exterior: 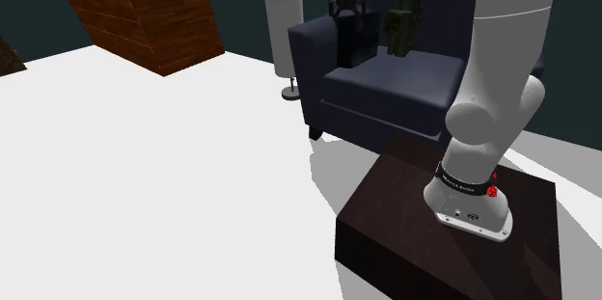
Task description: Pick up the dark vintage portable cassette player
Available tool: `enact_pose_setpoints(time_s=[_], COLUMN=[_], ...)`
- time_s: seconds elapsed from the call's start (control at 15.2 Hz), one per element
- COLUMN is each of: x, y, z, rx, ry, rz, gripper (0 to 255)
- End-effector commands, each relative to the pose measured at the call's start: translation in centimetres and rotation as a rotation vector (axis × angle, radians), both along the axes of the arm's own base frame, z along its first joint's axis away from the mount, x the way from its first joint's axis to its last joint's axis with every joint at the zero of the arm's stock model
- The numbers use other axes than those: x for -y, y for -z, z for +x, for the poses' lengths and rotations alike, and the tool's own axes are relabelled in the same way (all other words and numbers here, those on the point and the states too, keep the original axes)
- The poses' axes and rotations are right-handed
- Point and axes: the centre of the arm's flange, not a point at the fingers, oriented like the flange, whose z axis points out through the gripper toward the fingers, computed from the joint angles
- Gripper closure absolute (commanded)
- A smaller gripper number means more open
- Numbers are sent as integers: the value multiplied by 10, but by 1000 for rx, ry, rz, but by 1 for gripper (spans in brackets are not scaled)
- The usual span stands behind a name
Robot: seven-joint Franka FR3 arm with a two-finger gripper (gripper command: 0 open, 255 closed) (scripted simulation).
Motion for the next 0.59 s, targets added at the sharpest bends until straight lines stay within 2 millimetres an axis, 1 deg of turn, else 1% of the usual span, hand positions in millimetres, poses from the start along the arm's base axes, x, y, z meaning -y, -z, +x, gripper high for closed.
enact_pose_setpoints(time_s=[0.0,0.4,0.53], x=[1,1,1], y=[-13,-45,-46], z=[0,0,0], rx=[4,4,4], ry=[-2,-2,-2], rz=[-1,-1,-1], gripper=[255,255,255])
